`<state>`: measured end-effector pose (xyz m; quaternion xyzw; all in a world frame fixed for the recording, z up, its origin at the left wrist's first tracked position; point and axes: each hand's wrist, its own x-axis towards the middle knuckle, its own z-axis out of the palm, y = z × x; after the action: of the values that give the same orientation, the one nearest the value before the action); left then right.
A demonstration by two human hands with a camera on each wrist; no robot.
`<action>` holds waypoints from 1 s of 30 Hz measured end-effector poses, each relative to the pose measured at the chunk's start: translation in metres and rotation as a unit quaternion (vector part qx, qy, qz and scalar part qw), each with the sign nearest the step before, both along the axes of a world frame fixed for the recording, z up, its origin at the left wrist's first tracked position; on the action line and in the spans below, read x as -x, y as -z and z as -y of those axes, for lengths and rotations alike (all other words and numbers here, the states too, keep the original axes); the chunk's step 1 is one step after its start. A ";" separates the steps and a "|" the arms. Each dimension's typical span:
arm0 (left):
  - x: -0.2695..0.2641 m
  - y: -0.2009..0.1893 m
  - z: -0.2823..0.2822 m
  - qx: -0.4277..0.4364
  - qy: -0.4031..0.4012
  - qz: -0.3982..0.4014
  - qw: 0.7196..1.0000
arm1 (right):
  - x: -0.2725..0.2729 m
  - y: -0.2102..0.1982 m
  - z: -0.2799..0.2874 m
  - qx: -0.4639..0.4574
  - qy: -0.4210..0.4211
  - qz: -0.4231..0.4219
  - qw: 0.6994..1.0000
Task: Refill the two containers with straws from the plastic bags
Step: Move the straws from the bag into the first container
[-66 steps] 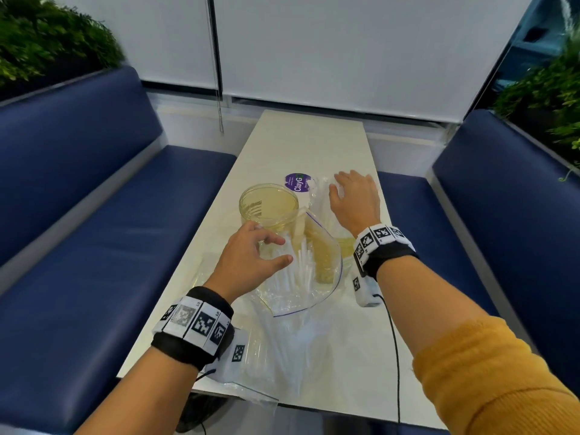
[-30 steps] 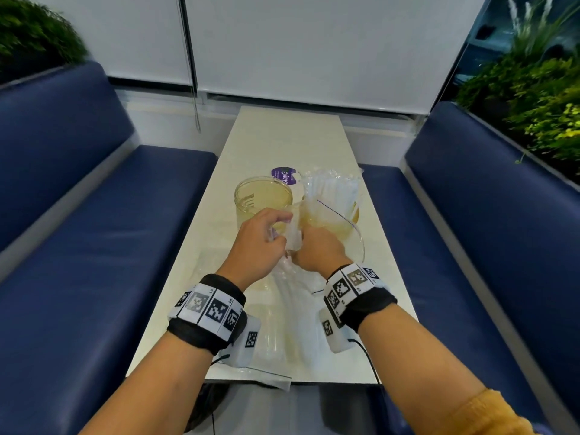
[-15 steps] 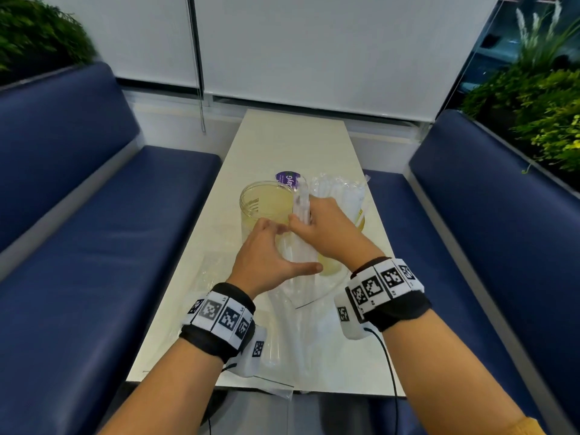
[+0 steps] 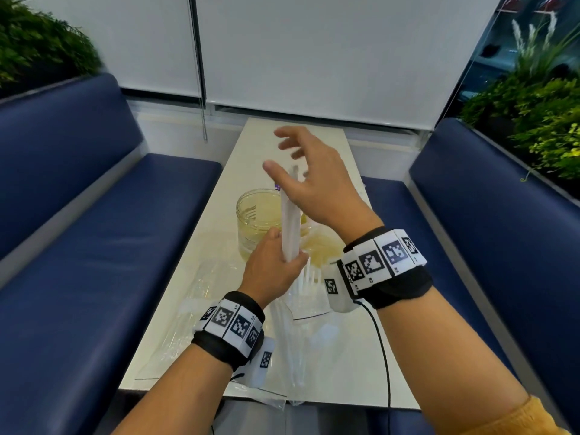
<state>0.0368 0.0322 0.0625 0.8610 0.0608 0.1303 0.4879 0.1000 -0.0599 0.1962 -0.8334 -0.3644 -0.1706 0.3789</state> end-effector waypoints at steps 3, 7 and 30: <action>-0.002 0.000 0.000 0.004 -0.001 0.018 1.000 | 0.001 0.011 -0.014 0.096 -0.031 0.031 0.994; -0.003 -0.001 -0.005 0.020 0.009 0.044 0.999 | 0.005 0.049 -0.010 0.173 -0.034 -0.022 0.984; 0.005 0.011 -0.029 -0.072 -0.047 -0.036 0.996 | 0.004 -0.003 -0.025 -0.269 -0.015 -0.173 0.947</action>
<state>0.0316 0.0610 0.0513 0.8943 0.1089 0.1255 0.4155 0.0956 -0.0348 0.1994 -0.7118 -0.2464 -0.1102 0.6485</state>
